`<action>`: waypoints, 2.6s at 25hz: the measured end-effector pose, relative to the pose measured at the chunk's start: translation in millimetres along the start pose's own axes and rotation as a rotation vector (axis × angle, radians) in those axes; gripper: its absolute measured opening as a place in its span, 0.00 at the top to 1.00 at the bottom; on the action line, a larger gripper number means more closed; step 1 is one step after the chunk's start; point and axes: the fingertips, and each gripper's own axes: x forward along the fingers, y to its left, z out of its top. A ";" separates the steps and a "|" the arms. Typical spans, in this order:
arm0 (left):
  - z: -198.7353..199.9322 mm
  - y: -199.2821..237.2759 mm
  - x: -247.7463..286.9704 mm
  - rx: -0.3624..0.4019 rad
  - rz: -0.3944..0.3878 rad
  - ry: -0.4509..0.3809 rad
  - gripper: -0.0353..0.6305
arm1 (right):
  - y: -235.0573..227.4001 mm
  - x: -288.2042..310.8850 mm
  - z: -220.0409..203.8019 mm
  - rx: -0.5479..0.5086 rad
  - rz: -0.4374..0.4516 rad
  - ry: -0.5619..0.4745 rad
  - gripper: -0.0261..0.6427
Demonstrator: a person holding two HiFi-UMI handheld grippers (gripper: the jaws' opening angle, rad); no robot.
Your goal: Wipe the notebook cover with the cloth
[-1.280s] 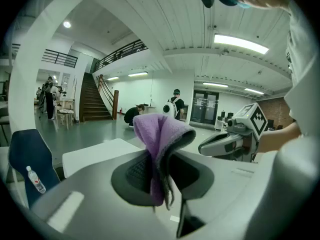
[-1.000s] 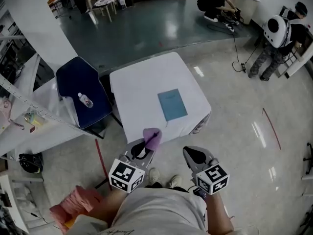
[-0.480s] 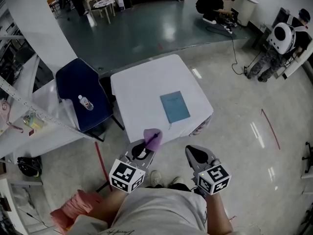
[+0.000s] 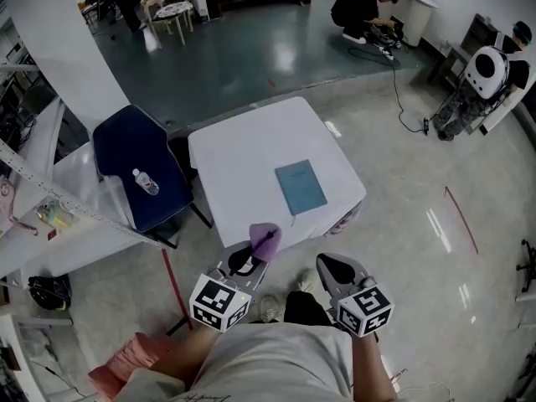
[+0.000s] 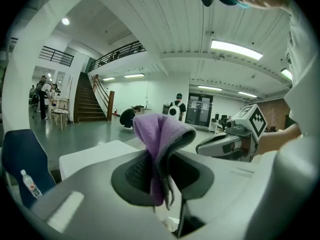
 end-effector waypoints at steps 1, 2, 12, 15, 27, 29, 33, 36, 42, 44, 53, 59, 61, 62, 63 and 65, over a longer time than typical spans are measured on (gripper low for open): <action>0.7 0.8 2.1 -0.001 -0.002 0.000 0.83 | -2.3 0.5 1.0 0.001 -0.002 -0.001 0.94; 1.6 1.8 4.5 -0.001 -0.002 0.000 0.83 | -4.9 1.4 2.0 0.003 -0.004 -0.002 0.94; 7.5 25.8 52.1 -0.006 0.021 0.017 0.83 | -46.0 39.6 14.4 0.023 0.046 -0.005 0.94; 10.6 38.9 79.5 0.003 0.032 0.031 0.83 | -69.7 58.7 24.1 0.021 0.066 -0.002 0.94; 63.6 94.2 202.8 -0.047 0.104 0.016 0.83 | -197.6 113.1 91.1 -0.020 0.117 0.018 0.94; 69.0 97.6 219.8 -0.047 0.113 0.017 0.83 | -215.7 119.1 99.3 -0.024 0.127 0.018 0.94; 80.3 100.2 252.3 -0.042 0.132 0.014 0.83 | -249.5 126.7 109.0 -0.029 0.152 0.026 0.94; 87.8 101.1 272.2 -0.048 0.149 0.013 0.83 | -271.6 129.9 117.2 -0.026 0.167 0.025 0.94; 95.6 99.9 289.8 -0.029 0.172 0.020 0.83 | -302.0 136.8 124.0 -0.024 0.165 0.029 0.94; 93.9 103.1 290.1 -0.030 0.181 0.031 0.83 | -305.5 139.8 123.1 -0.013 0.168 0.033 0.94; 93.8 118.9 288.9 -0.027 0.174 0.052 0.83 | -302.7 153.4 126.4 -0.011 0.158 0.029 0.94; 92.8 126.8 288.1 -0.019 0.171 0.070 0.83 | -304.9 153.1 129.2 0.004 0.139 0.022 0.94; 89.7 130.7 286.9 -0.021 0.172 0.079 0.83 | -306.2 154.3 127.2 0.012 0.129 0.028 0.94; 87.4 132.8 286.0 -0.021 0.173 0.084 0.83 | -306.1 155.4 125.4 0.013 0.127 0.033 0.94; 84.6 134.9 285.2 -0.023 0.174 0.090 0.83 | -306.1 156.5 123.1 0.013 0.125 0.039 0.94; 77.6 139.2 284.9 -0.028 0.177 0.102 0.83 | -307.7 159.2 117.7 0.014 0.117 0.050 0.94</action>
